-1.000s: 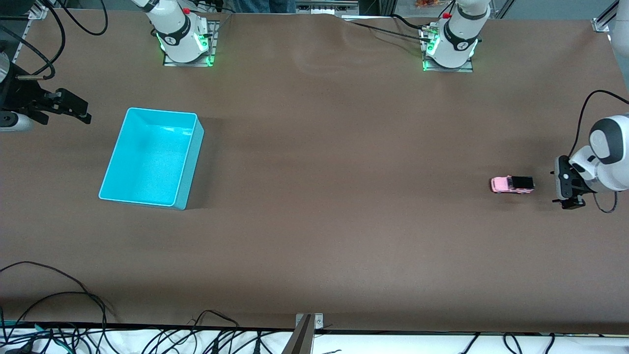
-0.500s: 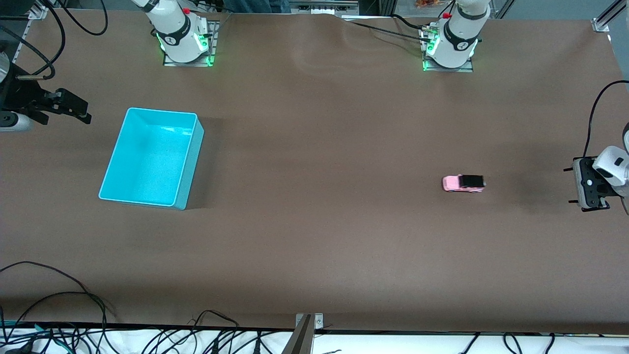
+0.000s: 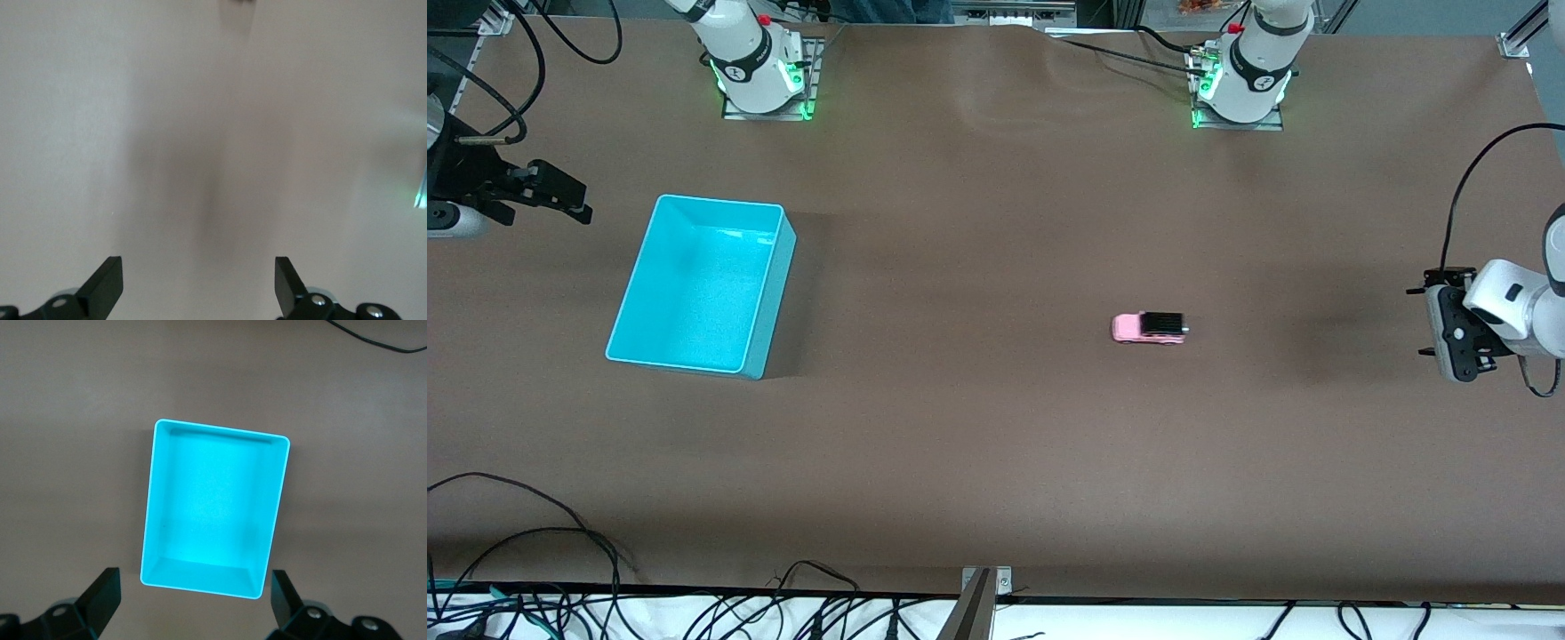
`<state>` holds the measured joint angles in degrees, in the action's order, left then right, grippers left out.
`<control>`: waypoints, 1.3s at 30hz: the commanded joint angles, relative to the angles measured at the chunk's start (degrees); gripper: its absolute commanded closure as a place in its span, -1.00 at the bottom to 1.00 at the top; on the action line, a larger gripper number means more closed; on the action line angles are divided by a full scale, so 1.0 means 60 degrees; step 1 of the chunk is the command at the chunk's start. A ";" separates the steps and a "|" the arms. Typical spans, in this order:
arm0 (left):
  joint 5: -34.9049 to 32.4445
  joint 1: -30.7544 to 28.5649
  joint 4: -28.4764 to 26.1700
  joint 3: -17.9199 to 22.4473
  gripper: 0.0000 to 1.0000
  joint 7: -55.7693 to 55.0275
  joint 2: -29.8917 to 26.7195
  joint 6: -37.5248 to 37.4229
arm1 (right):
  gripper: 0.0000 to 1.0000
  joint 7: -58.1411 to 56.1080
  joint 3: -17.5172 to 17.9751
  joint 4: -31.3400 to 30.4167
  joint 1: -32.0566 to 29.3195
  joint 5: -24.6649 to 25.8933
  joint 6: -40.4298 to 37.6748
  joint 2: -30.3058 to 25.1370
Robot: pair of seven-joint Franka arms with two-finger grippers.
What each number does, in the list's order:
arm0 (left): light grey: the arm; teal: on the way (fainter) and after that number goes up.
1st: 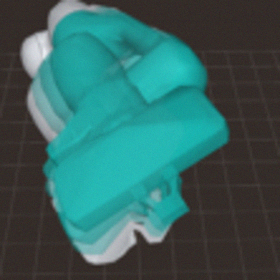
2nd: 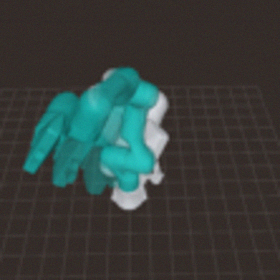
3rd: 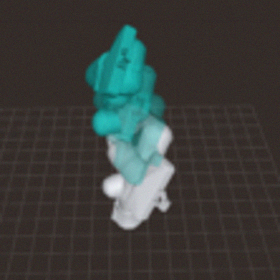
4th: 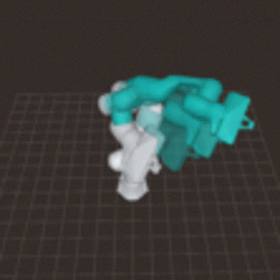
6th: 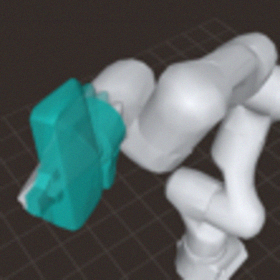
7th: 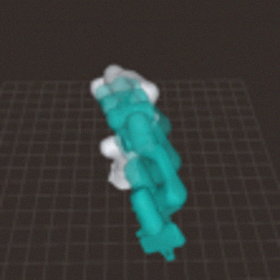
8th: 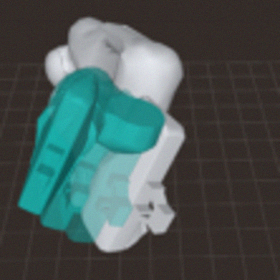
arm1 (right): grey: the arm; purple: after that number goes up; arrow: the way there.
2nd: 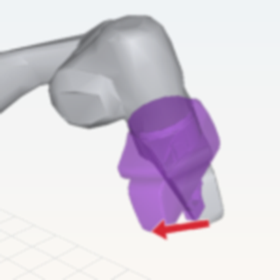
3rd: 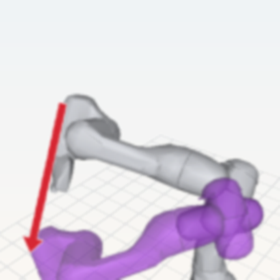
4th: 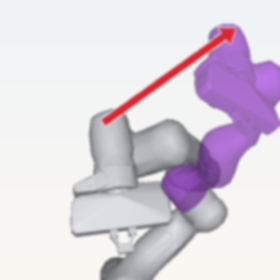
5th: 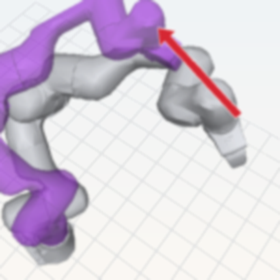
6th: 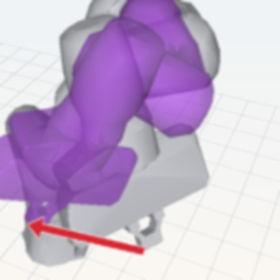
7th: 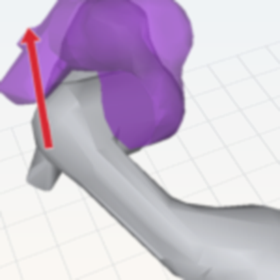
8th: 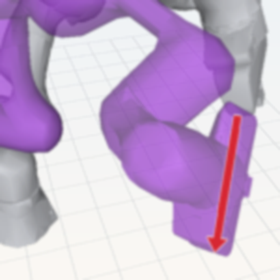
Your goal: Wind and store pink jeep toy
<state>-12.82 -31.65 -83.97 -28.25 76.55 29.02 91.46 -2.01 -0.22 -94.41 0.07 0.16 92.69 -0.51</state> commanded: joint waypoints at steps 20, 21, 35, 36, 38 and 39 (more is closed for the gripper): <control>0.0935 0.0002 0.0152 -0.1677 -1.00 -0.6853 -0.1437 -0.1123 | -1.00 -0.0089 -0.0022 0.0134 -0.0027 -0.0188 -0.0155 -0.0017; 0.0935 -0.0012 0.0152 -0.1750 -1.00 -0.7117 -0.1452 -0.1123 | -1.00 -0.0162 -0.0022 0.0148 -0.0027 -0.0174 -0.0170 -0.0017; 0.1009 -0.0042 0.0152 -0.1868 -1.00 -0.9096 -0.1672 -0.1123 | -1.00 -0.0178 -0.0007 0.0119 -0.0027 -0.0159 -0.0184 0.0013; 0.1009 -0.0071 0.0152 -0.1868 -1.00 -0.9082 -0.1672 -0.1123 | -1.00 -0.0178 0.0007 0.0105 -0.0027 -0.0159 -0.0184 0.0027; 0.1023 -0.0100 0.0152 -0.1868 -1.00 -0.9097 -0.1672 -0.1123 | -1.00 -0.0178 0.0022 0.0090 -0.0027 -0.0159 -0.0184 0.0013; 0.1009 -0.0115 0.0152 -0.1868 -1.00 -0.9097 -0.1672 -0.1123 | -1.00 -0.0178 0.0022 0.0075 -0.0027 -0.0159 -0.0213 0.0013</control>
<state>-7.97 -31.44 -83.36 -39.11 23.02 19.71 85.63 -2.16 -0.20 -94.41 0.07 0.16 92.59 -0.48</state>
